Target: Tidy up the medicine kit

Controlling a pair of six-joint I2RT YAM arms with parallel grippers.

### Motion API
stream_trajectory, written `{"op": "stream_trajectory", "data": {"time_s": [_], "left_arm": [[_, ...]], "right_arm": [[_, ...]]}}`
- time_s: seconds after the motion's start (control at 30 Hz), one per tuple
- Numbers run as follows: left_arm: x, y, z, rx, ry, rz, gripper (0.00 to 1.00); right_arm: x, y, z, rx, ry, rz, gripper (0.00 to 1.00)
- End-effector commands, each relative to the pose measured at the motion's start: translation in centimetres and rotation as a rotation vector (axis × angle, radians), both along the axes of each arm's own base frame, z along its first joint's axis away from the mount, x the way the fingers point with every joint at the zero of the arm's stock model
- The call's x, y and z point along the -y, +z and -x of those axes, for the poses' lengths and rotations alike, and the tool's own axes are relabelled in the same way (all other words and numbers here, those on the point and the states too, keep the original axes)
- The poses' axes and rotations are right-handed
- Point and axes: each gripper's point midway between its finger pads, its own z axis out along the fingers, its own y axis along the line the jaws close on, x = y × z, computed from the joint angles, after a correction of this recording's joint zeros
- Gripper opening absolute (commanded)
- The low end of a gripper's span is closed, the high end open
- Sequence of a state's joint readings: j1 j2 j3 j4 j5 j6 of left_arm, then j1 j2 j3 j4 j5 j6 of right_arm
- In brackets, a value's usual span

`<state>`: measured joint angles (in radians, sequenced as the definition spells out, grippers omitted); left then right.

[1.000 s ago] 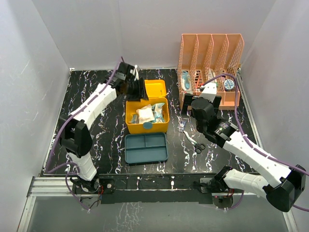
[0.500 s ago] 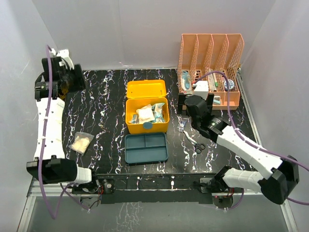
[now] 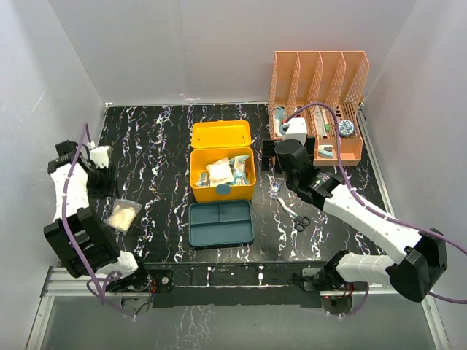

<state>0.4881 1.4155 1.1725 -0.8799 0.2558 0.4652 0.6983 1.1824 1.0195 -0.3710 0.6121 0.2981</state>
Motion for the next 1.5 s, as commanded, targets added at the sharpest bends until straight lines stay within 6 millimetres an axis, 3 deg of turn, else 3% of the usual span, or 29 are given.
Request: {"op": "stream_trajectory", "data": {"time_s": [0.0, 0.33, 0.6, 0.73, 0.83, 0.9, 0.97, 1.2, 1.37, 1.47], "left_arm": [[-0.3, -2.1, 2.1, -0.007, -0.101, -0.013, 0.52], [-1.7, -7.7, 4.2, -0.097, -0.144, -0.03, 0.52], [-1.9, -10.9, 4.9, -0.155, -0.161, -0.01, 0.46], [-1.3, -11.7, 5.5, -0.19, -0.175, 0.033, 0.31], [-0.9, -11.1, 5.3, -0.204, -0.184, 0.071, 0.0], [-0.7, -9.7, 4.7, -0.195, -0.187, 0.099, 0.0], [-0.7, -6.7, 3.1, -0.135, -0.185, 0.12, 0.0], [1.5, 9.9, -4.7, 0.179, -0.142, 0.26, 0.0], [7.6, 16.1, -9.8, 0.277, -0.144, 0.384, 0.0], [12.6, 17.3, -12.7, 0.334, -0.104, 0.431, 0.0]], "right_arm": [[-1.6, 2.3, -0.3, 0.033, 0.04, -0.063, 0.98], [-6.0, -2.0, 1.0, -0.058, 0.087, -0.033, 0.98], [-5.7, -0.7, 1.3, -0.034, 0.069, -0.031, 0.98], [-5.0, -0.4, 1.7, -0.022, 0.055, -0.04, 0.99], [-4.4, -0.7, 2.1, -0.021, 0.043, -0.044, 0.99], [-4.1, -0.9, 2.3, -0.02, 0.037, -0.049, 0.98], [-4.0, -1.1, 2.4, -0.023, 0.033, -0.051, 0.98], [-3.3, -1.0, 2.5, 0.001, 0.007, -0.06, 0.98], [-3.2, -0.7, 2.3, 0.011, -0.003, -0.057, 0.99], [-3.0, -0.4, 2.3, 0.021, -0.012, -0.062, 0.98]]}}
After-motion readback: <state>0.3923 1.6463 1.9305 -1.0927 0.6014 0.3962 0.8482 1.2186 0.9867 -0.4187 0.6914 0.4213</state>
